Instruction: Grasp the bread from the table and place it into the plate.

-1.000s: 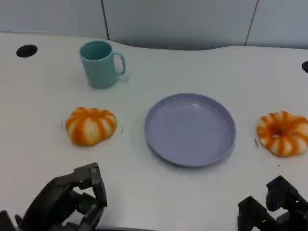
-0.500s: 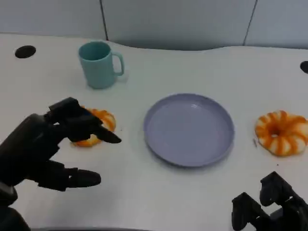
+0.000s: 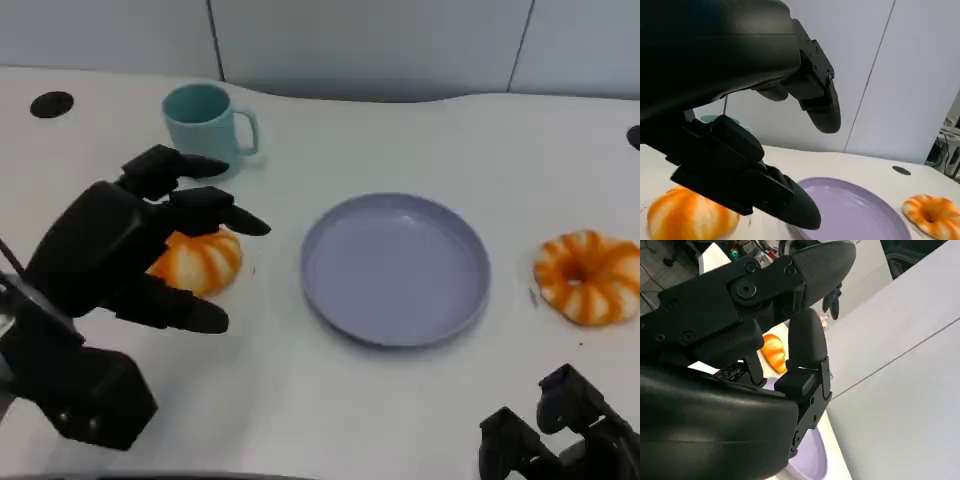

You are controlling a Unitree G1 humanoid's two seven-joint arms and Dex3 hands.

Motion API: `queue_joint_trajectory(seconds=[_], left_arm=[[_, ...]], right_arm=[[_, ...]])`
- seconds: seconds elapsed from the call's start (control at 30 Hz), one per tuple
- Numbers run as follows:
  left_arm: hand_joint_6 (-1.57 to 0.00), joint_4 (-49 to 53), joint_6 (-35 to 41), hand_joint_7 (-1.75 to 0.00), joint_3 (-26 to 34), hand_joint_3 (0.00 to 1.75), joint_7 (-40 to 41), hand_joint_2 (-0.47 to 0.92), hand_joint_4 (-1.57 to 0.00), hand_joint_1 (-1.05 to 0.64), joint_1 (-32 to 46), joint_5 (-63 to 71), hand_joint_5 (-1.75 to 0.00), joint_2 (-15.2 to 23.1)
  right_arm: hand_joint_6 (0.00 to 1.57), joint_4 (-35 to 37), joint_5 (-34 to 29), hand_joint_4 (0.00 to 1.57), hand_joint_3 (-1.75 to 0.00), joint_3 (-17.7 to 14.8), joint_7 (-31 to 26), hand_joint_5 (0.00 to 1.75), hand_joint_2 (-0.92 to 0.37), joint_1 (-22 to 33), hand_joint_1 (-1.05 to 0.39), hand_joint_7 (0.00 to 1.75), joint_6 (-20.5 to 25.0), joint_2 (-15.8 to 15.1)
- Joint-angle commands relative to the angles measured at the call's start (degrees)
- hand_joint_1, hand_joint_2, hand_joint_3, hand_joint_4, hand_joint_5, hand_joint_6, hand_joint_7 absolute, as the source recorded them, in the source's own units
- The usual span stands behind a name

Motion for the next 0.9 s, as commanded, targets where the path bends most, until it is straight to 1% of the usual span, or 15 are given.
queue_joint_trajectory(seconds=[0.03, 0.1, 0.13, 0.17, 0.23, 0.3, 0.33, 0.4, 0.5, 0.53, 0.6, 0.8, 0.83, 0.87, 0.9], left_arm=[[-0.2, 12.83, 3.61, -0.36, -5.44, 0.0, 6.41, 0.72, -0.12, -0.78, -7.92, 5.55, -0.55, 0.76], [-0.23, 14.87, 3.09, -0.31, -6.9, 0.0, 8.44, 0.71, -0.13, -0.77, -9.01, 5.9, -0.53, 1.21], [-0.25, 19.03, 3.16, -0.29, -8.27, 0.0, 9.91, 0.7, -0.15, -0.76, -11.05, 6.56, -0.53, 0.58], [-0.3, 23.22, 3.58, -0.23, -9.65, 0.0, 11.01, 0.68, -0.21, -0.73, -13.08, 7.08, -0.49, -0.14], [-0.37, 29.22, 3.84, -0.15, -11.99, 0.0, 13.05, 0.62, -0.26, -0.65, -15.98, 7.65, -0.43, -0.9], [-0.39, 31.64, 3.33, -0.13, -13.55, 0.0, 14.66, 0.61, -0.28, -0.63, -17.21, 7.58, -0.42, -0.8], [-0.4, 34.17, 4.71, -0.12, -15.6, 0.0, 16.71, 0.59, -0.29, -0.59, -18.52, 9.5, -0.41, -0.83], [-0.42, 37.7, 6.4, -0.1, -18.66, 0.01, 19.85, 0.55, -0.33, -0.48, -20.37, 11.9, -0.4, -0.88], [-0.43, 40.38, 6.94, -0.08, -21.81, 0.0, 23.15, 0.53, -0.35, -0.45, -22.03, 13.68, -0.38, -0.69], [-0.47, 41.16, 7.18, -0.07, -23.04, 0.0, 24.32, 0.51, -0.42, -0.38, -22.62, 14.59, -0.36, -0.53], [-0.5, 42.25, 7.38, -0.06, -24.76, 0.0, 25.98, 0.5, -0.46, -0.34, -23.39, 15.45, -0.33, -0.37], [-0.51, 43.41, 7.24, -0.04, -26.96, 0.0, 27.68, 0.49, -0.49, -0.33, -24.05, 14.77, -0.3, -0.3], [-0.51, 44.41, 10.78, -0.04, -28.97, 0.0, 30.01, 0.49, -0.49, -0.33, -24.76, 17.15, -0.29, -0.1], [-0.8, 45.19, 13.49, -0.09, -30.62, 0.0, 31.87, 0.53, -0.79, -0.29, -25.32, 18.91, -0.37, 0.04], [-0.91, 45.93, 15.84, -0.09, -32.16, 0.0, 33.59, 0.54, -0.91, -0.28, -25.78, 20.47, -0.37, 0.22]], right_arm=[[0.66, -0.91, -0.03, 0.79, 0.0, 0.27, -0.52, 1.75, -0.84, 0.44, -0.45, 1.75, -0.3, 0.05], [0.66, -0.92, -0.02, 0.79, 0.0, 0.29, -0.54, 1.75, -0.84, 0.45, -0.45, 1.75, -0.31, 0.04], [0.66, -1.19, 0.07, 0.79, 0.0, 0.42, -0.59, 1.75, -0.84, 0.6, -0.45, 1.75, -0.2, 0.1], [0.66, -1.61, -0.22, 0.79, 0.0, 0.61, -0.9, 1.75, -0.84, 0.89, -0.46, 1.75, -0.32, 0.2], [0.66, -2.1, -0.62, 0.79, 0.0, 0.86, -1.27, 1.75, -0.84, 1.24, -0.47, 1.75, -0.54, 0.27], [0.66, -2.24, -0.7, 0.79, 0.0, 0.96, -1.45, 1.75, -0.85, 1.34, -0.47, 1.75, -0.61, 0.22], [0.66, -2.33, -0.33, 0.78, 0.0, 1.01, -1.26, 1.75, -0.85, 1.44, -0.47, 1.75, -0.56, 0.31], [0.66, -2.43, 0.14, 0.78, 0.0, 1.09, -1.02, 1.75, -0.85, 1.58, -0.45, 1.75, -0.51, 0.4], [0.66, -2.46, 0.2, 0.78, 0.0, 1.17, -1.01, 1.75, -0.85, 1.67, -0.45, 1.75, -0.66, 0.37], [0.66, -2.46, 0.15, 0.78, 0.0, 1.19, -1.01, 1.75, -0.85, 1.72, -0.45, 1.75, -0.77, 0.36], [0.66, -2.45, 0.1, 0.78, 0.0, 1.22, -1.01, 1.75, -0.85, 1.76, -0.45, 1.75, -0.89, 0.35], [0.66, -2.44, 0.12, 0.78, 0.0, 1.26, -1.04, 1.75, -0.85, 1.77, -0.46, 1.75, -0.93, 0.32], [0.66, -3.15, 0.04, 0.78, 0.0, 1.34, -1.4, 1.75, -0.85, 2.26, -0.46, 1.75, -1.0, 0.46], [0.66, -3.68, -0.02, 0.78, 0.0, 1.41, -1.67, 1.75, -0.85, 2.63, -0.46, 1.75, -1.05, 0.56], [0.66, -4.32, -0.26, 0.78, 0.0, 1.51, -2.11, 1.75, -0.85, 3.01, -0.46, 1.75, -1.13, 0.64]])
